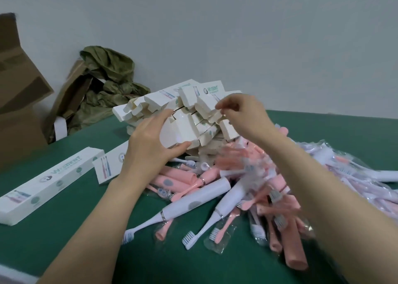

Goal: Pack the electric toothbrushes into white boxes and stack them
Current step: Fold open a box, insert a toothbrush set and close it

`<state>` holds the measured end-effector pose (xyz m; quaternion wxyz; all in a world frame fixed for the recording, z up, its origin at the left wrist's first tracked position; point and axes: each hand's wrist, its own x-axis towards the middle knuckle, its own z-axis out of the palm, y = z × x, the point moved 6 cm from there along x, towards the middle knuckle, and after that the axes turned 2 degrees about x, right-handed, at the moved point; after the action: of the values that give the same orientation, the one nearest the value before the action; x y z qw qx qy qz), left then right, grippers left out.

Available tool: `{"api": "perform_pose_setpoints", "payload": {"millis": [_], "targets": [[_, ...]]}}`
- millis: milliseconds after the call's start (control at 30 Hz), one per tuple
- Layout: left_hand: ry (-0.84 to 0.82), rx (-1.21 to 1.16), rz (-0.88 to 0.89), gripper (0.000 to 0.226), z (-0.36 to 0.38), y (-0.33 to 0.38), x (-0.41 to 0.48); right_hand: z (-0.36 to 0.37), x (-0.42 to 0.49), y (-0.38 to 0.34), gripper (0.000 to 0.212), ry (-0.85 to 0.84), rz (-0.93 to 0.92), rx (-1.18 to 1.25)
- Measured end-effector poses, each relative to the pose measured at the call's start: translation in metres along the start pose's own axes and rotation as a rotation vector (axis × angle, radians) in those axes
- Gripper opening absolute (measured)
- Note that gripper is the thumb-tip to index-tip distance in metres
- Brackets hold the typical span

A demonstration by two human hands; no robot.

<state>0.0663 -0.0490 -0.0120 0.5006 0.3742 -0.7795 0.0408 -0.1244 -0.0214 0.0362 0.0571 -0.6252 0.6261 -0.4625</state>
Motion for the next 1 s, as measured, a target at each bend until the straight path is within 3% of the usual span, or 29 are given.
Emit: {"api": "perform_pose_setpoints", "payload": {"millis": [100, 200, 300, 400, 600, 767, 900, 1000], "targets": [[-0.037, 0.004, -0.003, 0.073, 0.005, -0.001, -0.002, -0.019, 0.009, 0.043, 0.026, -0.233, 0.201, -0.233], [-0.056, 0.010, 0.005, 0.073, 0.008, -0.002, -0.003, -0.021, 0.014, 0.069, 0.018, -0.304, 0.248, -0.464], [-0.054, 0.001, 0.004, 0.073, 0.009, -0.001, -0.005, -0.008, 0.010, 0.081, 0.047, -0.358, 0.349, -0.599], [-0.048, 0.001, 0.015, 0.073, 0.008, 0.001, -0.006, 0.009, 0.007, 0.084, 0.054, -0.411, 0.372, -0.656], [-0.050, -0.006, 0.016, 0.072, 0.007, 0.002, -0.003, 0.006, 0.006, 0.079, 0.038, -0.374, 0.339, -0.570], [-0.049, -0.007, 0.010, 0.072, 0.007, 0.001, -0.003, 0.001, -0.008, 0.070, 0.046, -0.582, 0.346, -0.554], [-0.054, -0.012, 0.009, 0.072, 0.007, 0.001, -0.004, -0.002, -0.005, 0.064, 0.015, -0.550, 0.246, -0.560], [-0.053, -0.023, 0.004, 0.071, 0.007, 0.002, -0.004, -0.004, -0.003, 0.063, 0.006, -0.479, 0.190, -0.402]]}}
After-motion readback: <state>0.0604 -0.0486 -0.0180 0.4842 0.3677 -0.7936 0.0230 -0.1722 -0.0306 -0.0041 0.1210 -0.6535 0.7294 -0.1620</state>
